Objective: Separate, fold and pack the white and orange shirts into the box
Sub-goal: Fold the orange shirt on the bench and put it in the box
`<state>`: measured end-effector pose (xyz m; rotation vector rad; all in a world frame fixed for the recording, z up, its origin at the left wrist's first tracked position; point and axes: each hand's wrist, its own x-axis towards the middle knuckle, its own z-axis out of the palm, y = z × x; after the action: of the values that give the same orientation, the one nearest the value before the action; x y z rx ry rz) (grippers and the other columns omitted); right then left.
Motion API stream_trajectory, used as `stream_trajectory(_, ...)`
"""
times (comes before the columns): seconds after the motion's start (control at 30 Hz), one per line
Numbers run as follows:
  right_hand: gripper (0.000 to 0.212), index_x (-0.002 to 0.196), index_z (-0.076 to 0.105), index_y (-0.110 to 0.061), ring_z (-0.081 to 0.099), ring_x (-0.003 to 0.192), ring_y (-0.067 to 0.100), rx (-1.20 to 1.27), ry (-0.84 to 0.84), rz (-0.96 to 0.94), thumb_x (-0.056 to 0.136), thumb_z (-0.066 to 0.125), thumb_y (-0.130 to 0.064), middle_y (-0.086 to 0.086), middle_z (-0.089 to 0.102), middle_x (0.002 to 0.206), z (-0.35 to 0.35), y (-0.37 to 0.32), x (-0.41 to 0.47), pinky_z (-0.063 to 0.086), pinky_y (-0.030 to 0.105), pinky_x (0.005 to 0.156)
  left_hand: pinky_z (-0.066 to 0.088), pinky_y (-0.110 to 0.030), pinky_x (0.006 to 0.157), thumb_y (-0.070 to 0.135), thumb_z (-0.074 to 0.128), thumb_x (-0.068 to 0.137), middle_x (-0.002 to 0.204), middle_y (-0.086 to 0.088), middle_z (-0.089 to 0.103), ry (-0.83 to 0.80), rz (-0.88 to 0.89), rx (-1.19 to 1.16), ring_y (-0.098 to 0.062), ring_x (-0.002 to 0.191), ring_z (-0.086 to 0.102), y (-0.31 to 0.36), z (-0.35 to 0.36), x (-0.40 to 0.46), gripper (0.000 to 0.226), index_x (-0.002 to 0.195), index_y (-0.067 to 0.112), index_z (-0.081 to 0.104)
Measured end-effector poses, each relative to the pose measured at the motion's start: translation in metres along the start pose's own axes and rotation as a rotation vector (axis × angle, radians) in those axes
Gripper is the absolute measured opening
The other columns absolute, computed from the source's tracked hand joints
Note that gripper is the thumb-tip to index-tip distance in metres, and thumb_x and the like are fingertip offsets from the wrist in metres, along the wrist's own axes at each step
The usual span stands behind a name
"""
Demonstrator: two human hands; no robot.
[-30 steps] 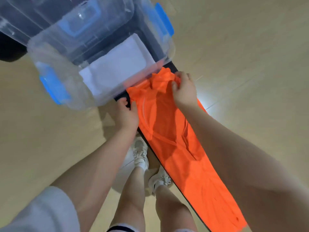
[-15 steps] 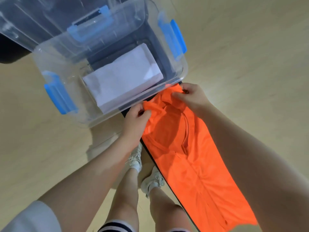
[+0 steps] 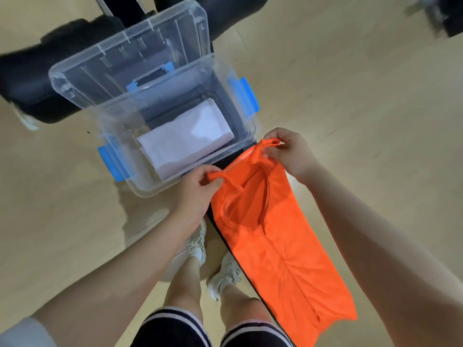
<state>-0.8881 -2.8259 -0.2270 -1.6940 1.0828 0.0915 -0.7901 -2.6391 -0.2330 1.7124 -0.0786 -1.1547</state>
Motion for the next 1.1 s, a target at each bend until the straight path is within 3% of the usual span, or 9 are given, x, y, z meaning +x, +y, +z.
stream_trajectory(0.1, 0.026, 0.073, 0.056, -0.024, 0.054, 0.058, 0.008, -0.096, 0.048, -0.074, 0.076, 0.056, 0.001, 0.002, 0.058, 0.068, 0.005, -0.02, 0.006, 0.044, 0.029, 0.065, 0.043, -0.006, 0.066, 0.003, 0.06, 0.084, 0.075, 0.011, 0.059, 0.099, 0.156, 0.103, 0.007, 0.066, 0.055, 0.014, -0.006, -0.001, 0.03, 0.073, 0.03, 0.056)
stream_trajectory(0.23, 0.021, 0.092, 0.062, -0.003, 0.049, 0.082, 0.019, -0.303, 0.152, -0.288, 0.073, 0.055, -0.002, -0.006, 0.047, 0.083, 0.002, -0.025, 0.005, 0.04, 0.03, 0.076, 0.042, -0.015, 0.068, 0.011, 0.062, 0.083, 0.073, 0.016, 0.056, 0.202, 0.271, 0.271, 0.0, 0.067, 0.052, 0.019, -0.009, -0.004, 0.028, 0.074, 0.035, 0.052)
stream_trajectory(0.33, 0.027, 0.092, 0.061, -0.005, 0.056, 0.081, 0.034, -0.526, 0.114, -0.397, 0.071, 0.047, -0.013, 0.015, 0.052, 0.096, -0.002, -0.003, -0.018, 0.049, 0.043, 0.072, 0.037, -0.008, 0.066, 0.009, 0.062, 0.083, 0.073, 0.019, 0.054, 0.157, 0.315, 0.377, 0.003, 0.068, 0.05, 0.005, 0.0, -0.017, 0.02, 0.079, 0.027, 0.054)
stream_trajectory(0.53, 0.022, 0.097, 0.057, -0.01, 0.059, 0.082, 0.036, -0.746, 0.055, -0.31, 0.08, 0.045, -0.018, 0.013, 0.052, 0.105, -0.011, 0.095, -0.08, 0.051, 0.044, 0.068, 0.033, -0.02, 0.06, 0.009, 0.065, 0.081, 0.064, 0.014, 0.048, 0.023, 0.227, 0.47, -0.002, 0.055, 0.042, -0.087, 0.055, -0.057, 0.015, 0.079, 0.02, 0.056)
stream_trajectory(0.67, 0.023, 0.091, 0.06, -0.008, 0.057, 0.077, 0.033, -0.563, 0.084, -0.154, 0.075, 0.049, 0.004, 0.014, 0.051, 0.103, -0.013, 0.174, -0.109, 0.05, 0.042, 0.071, 0.037, -0.015, 0.067, 0.01, 0.065, 0.082, 0.083, 0.012, 0.051, 0.021, 0.193, 0.513, -0.002, 0.064, 0.044, -0.154, 0.098, -0.084, 0.012, 0.084, 0.018, 0.057)
stream_trajectory(0.83, 0.034, 0.092, 0.064, 0.001, 0.055, 0.085, 0.026, -0.27, 0.156, 0.035, 0.07, 0.045, 0.017, 0.019, 0.051, 0.103, -0.008, 0.256, -0.144, 0.042, 0.02, 0.081, 0.034, -0.008, 0.077, 0.011, 0.066, 0.081, 0.114, 0.005, 0.04, 0.051, 0.133, 0.569, -0.004, 0.08, 0.048, -0.212, 0.139, -0.113, 0.01, 0.091, 0.008, 0.062)
stream_trajectory(0.93, 0.034, 0.093, 0.066, -0.008, 0.059, 0.096, 0.028, -0.131, 0.18, 0.164, 0.07, 0.047, 0.006, 0.015, 0.055, 0.105, 0.002, 0.279, -0.147, 0.046, 0.031, 0.09, 0.035, -0.008, 0.078, 0.022, 0.065, 0.083, 0.117, 0.005, 0.037, 0.209, 0.014, 0.481, -0.005, 0.092, 0.049, -0.225, 0.154, -0.118, 0.014, 0.093, 0.012, 0.061)
stream_trajectory(1.03, 0.008, 0.072, 0.055, -0.029, 0.057, 0.081, 0.018, 0.049, 0.262, 0.305, 0.073, 0.058, -0.022, -0.005, 0.058, 0.083, 0.008, 0.278, -0.137, 0.048, 0.036, 0.08, 0.037, -0.017, 0.078, 0.028, 0.061, 0.087, 0.109, 0.0, 0.048, 0.4, -0.139, 0.288, -0.015, 0.098, 0.051, -0.222, 0.163, -0.112, 0.015, 0.092, 0.017, 0.052)
stream_trajectory(1.1, 0.018, 0.071, 0.049, -0.028, 0.056, 0.075, 0.015, 0.073, 0.3, 0.317, 0.077, 0.065, -0.021, -0.012, 0.054, 0.072, 0.008, 0.275, -0.129, 0.047, 0.032, 0.073, 0.038, -0.017, 0.068, 0.022, 0.063, 0.086, 0.101, 0.002, 0.05, 0.489, -0.257, 0.101, -0.016, 0.09, 0.051, -0.218, 0.167, -0.104, 0.021, 0.097, 0.017, 0.045)
